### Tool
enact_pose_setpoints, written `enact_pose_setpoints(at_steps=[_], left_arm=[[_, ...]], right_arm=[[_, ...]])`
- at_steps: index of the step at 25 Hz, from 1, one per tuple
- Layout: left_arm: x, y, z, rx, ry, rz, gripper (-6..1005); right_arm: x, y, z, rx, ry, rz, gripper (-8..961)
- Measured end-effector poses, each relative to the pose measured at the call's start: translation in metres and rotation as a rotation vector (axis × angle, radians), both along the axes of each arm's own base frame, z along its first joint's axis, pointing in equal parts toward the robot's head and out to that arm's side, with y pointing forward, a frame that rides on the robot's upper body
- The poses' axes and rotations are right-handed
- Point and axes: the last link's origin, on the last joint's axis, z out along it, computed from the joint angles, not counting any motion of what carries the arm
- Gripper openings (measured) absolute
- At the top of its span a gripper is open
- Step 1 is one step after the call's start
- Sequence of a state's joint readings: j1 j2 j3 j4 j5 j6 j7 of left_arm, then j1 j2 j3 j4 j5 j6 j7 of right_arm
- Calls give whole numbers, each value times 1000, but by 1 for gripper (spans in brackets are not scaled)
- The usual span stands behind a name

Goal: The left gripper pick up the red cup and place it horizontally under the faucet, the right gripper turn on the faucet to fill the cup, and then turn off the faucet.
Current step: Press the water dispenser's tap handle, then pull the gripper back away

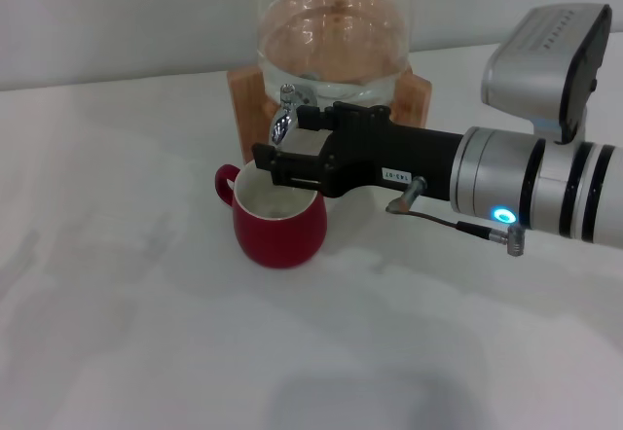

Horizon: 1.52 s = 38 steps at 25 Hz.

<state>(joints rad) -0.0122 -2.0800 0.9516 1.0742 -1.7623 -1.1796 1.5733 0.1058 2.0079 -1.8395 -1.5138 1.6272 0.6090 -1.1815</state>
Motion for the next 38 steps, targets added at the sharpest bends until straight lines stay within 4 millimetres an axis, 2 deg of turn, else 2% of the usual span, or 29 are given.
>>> enact_pose_setpoints(at_steps=[17,38], left_arm=[[1,2,-1,-7,8,-4,876],[1,1,-1,-10,8,-3,876]], right_arm=[[9,5,10,30,-2,-27,780],[12,8,12,43,3,-41,780]])
